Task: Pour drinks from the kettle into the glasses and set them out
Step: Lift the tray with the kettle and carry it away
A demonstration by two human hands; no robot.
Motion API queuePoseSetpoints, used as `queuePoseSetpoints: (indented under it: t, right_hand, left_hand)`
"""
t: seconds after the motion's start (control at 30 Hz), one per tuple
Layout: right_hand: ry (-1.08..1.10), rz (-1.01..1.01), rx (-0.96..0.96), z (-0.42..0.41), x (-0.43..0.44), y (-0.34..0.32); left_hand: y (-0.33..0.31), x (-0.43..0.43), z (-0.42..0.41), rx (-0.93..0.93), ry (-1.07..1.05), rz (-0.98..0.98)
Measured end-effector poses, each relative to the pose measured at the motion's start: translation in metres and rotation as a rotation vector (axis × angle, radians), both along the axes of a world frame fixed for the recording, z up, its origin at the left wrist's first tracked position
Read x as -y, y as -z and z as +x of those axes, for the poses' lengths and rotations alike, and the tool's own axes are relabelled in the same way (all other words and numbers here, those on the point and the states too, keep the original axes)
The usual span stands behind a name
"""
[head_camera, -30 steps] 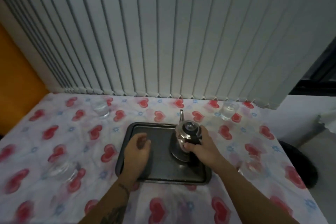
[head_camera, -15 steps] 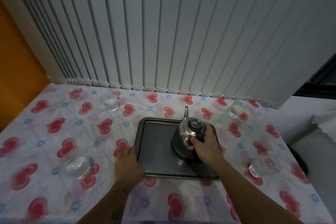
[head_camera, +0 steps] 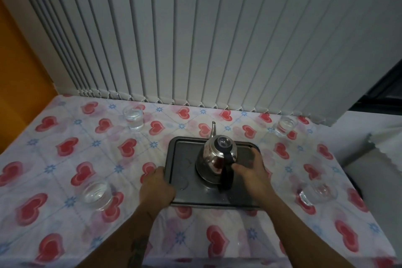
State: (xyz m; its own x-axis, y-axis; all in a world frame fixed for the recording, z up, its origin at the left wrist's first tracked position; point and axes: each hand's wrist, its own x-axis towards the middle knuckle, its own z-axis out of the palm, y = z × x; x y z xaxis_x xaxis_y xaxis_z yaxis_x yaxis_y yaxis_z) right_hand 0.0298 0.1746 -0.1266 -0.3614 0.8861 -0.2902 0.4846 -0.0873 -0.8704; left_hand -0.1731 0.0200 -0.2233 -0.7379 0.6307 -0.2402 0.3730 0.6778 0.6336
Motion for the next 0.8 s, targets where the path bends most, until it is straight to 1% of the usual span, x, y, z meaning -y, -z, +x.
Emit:
queuePoseSetpoints:
  t: [0.07, 0.13, 0.23, 0.33, 0.37, 0.47, 0.57, 0.7, 0.8]
  right_hand:
    - [0.115, -0.014, 0.059, 0.021, -0.008, 0.004]
    - [0.166, 0.004, 0.235, 0.036, -0.019, 0.013]
    - [0.095, 0.01, 0.484, 0.048, -0.032, 0.025]
    - [0.012, -0.036, 0.625, 0.055, -0.043, 0.041]
    - [0.002, -0.056, 0.65, 0.057, -0.043, 0.051]
    - [-0.031, -0.031, 0.692, 0.059, -0.044, 0.065]
    - [-0.027, 0.006, 0.695, 0.061, -0.042, 0.07]
    - [-0.036, 0.027, 0.663, 0.068, -0.032, 0.067]
    - [-0.027, 0.003, 0.621, 0.08, -0.015, 0.066]
  left_hand:
    - [-0.006, -0.003, -0.004, 0.063, -0.022, 0.031]
    - [-0.01, -0.009, -0.007, 0.118, -0.014, 0.046]
    - [-0.013, -0.016, -0.011, 0.134, -0.012, 0.035]
    - [-0.011, -0.02, -0.011, 0.134, -0.004, 0.01]
    - [-0.008, -0.019, -0.01, 0.138, 0.002, -0.009]
    - [-0.004, -0.02, -0.01, 0.145, 0.004, 0.0]
    - [-0.003, -0.02, -0.005, 0.153, -0.069, 0.036]
    - [-0.01, -0.012, 0.015, 0.201, -0.226, 0.206]
    - [-0.019, -0.005, 0.025, 0.201, -0.251, 0.332]
